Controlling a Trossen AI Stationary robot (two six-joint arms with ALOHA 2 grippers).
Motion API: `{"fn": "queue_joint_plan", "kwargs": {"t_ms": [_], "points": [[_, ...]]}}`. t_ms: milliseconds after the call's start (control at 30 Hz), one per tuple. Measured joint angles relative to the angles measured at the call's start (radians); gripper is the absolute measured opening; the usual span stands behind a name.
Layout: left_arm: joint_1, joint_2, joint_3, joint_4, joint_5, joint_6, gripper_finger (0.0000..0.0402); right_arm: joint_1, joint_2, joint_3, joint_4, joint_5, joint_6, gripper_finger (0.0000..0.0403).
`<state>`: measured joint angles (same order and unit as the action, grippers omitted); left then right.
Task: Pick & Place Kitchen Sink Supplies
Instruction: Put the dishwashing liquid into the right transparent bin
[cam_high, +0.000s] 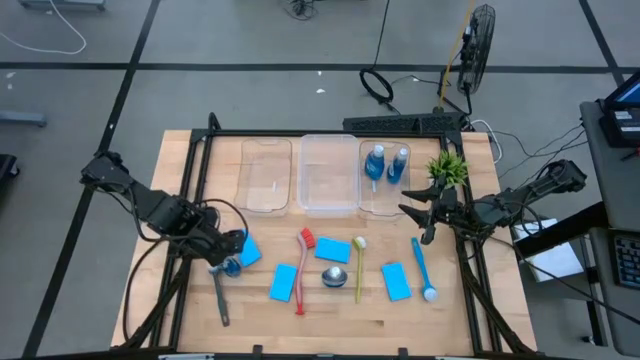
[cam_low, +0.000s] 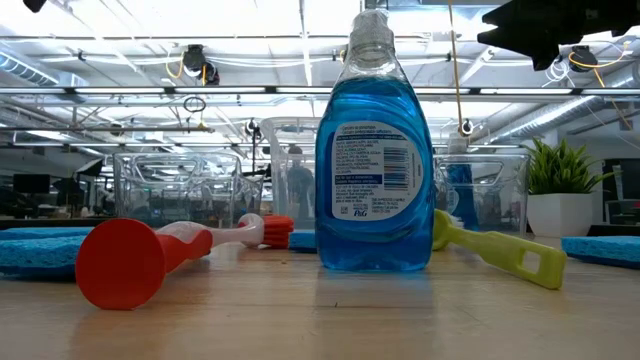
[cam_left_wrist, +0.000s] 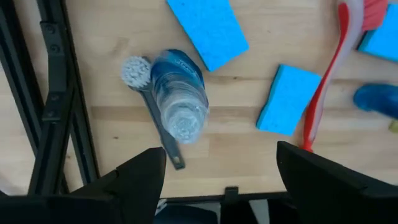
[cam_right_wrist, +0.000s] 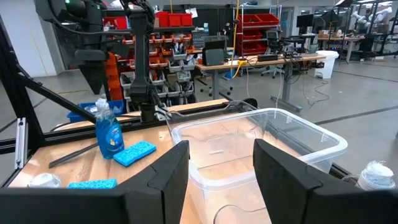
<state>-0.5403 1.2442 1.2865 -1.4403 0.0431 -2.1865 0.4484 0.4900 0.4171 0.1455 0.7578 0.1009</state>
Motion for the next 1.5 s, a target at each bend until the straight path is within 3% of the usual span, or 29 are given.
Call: {"fn": "queue_joint_plan", "kwargs": {"t_ms": [400, 833, 1500], "points": [[-0.065, 0.000, -0.065, 0.013, 0.029, -0.150, 0.0308, 0.000, 0.000, 0.000, 0.000, 0.000, 0.000, 0.0167], [-0.072, 0.000, -0.163, 0.112, -0.001, -0.191, 0.0308, 0.000, 0.000, 0.000, 0.000, 0.000, 0.000, 0.0167], [-0.072, 0.000, -0.183, 0.117, -0.020, -0.202, 0.0299, 0.000, 0.000, 0.000, 0.000, 0.000, -0.007, 0.0167]]}}
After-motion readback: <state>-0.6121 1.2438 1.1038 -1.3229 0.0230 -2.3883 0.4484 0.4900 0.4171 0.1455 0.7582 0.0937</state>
